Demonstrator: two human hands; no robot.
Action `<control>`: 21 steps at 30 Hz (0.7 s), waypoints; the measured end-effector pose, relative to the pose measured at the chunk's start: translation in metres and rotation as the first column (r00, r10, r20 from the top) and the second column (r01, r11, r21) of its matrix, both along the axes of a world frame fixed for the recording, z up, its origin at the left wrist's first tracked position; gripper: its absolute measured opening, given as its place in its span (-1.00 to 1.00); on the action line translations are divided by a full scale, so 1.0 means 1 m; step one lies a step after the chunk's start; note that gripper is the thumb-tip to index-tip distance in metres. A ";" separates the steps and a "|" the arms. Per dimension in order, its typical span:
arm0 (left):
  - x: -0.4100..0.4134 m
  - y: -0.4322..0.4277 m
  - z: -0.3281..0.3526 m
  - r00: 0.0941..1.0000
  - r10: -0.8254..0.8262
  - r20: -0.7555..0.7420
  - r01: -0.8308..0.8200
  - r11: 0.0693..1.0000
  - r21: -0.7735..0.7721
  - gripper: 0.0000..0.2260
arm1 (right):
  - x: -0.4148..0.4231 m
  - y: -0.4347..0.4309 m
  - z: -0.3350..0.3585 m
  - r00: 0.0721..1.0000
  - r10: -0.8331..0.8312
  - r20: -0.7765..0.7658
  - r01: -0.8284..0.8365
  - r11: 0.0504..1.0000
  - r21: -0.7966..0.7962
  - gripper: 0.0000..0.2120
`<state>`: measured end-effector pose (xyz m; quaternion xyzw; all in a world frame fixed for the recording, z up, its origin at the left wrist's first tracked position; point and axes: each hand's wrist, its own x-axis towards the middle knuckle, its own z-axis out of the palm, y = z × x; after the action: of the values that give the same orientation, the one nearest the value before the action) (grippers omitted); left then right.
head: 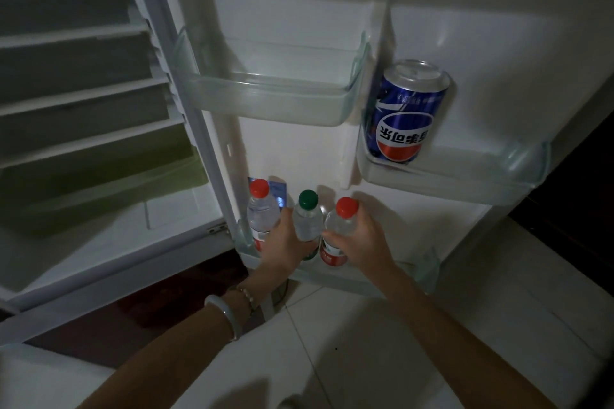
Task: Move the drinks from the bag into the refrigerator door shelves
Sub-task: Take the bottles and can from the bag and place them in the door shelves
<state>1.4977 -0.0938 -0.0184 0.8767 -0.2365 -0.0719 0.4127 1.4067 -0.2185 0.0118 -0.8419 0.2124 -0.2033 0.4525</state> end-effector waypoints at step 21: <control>-0.008 0.011 -0.005 0.998 0.018 0.062 -0.016 0.999 -0.043 -0.49 | -0.003 0.001 0.002 0.993 -0.058 0.104 0.082 0.966 -0.244 -0.20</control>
<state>1.4892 -0.0833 -0.0230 0.8714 -0.2434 -0.0359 0.4243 1.4034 -0.2179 0.0139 -0.8731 0.1930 -0.2841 0.3461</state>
